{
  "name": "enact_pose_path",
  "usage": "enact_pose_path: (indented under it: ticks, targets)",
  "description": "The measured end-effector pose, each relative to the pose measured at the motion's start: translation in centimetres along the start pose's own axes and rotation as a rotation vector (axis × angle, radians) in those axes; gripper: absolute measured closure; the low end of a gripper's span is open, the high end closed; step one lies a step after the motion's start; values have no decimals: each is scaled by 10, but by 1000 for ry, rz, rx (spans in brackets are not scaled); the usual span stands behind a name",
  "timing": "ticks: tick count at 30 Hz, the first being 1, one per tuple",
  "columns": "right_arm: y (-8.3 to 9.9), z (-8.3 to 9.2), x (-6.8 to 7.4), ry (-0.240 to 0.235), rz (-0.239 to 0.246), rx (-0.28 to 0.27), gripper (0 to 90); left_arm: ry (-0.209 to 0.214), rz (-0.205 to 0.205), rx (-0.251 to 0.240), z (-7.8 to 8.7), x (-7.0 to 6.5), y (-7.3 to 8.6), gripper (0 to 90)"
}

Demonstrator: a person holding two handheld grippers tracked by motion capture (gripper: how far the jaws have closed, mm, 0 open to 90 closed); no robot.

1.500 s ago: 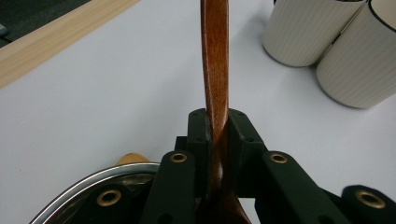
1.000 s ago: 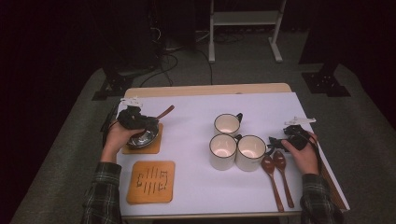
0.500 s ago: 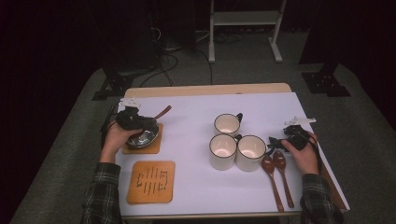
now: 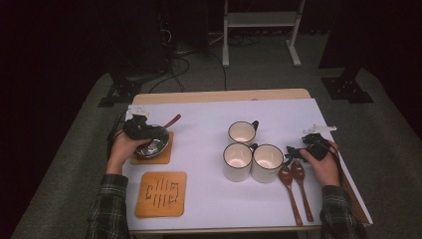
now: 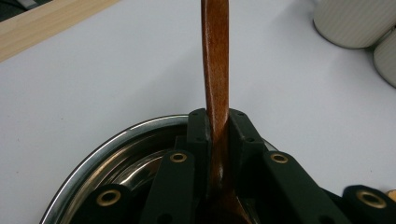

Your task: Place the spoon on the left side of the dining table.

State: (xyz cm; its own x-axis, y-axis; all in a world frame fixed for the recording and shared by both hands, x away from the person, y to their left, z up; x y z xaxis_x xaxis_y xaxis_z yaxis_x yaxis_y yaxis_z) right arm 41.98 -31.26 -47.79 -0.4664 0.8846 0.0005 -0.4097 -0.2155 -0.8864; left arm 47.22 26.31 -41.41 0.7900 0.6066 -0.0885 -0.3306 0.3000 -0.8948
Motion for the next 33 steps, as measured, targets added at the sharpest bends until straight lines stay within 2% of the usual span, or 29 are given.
enact_pose_path:
  ticks: [5,21,33]
  targets:
    - [0,0,0,0,0,0,191,-1,14,3,0,2,4,801]
    - [0,0,0,0,0,0,191,-5,23,33,-3,6,11,800]
    - [0,0,0,0,0,0,191,1,26,38,-3,6,12,795]
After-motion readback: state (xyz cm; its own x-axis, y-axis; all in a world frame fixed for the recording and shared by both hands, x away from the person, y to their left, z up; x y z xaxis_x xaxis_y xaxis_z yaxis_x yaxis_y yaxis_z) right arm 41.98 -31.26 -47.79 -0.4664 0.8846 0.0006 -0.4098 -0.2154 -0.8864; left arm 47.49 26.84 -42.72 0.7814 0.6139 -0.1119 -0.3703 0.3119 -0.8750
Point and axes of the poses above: each handheld gripper's, and its own axes: z roughly backward along the jaws, y roughly out of its underside, x roughly to its left, the point moved 2 cm from there along -z, roughly forward along the jaws, and after that the axes turned 15 degrees about -x, right-handed, at the moved point
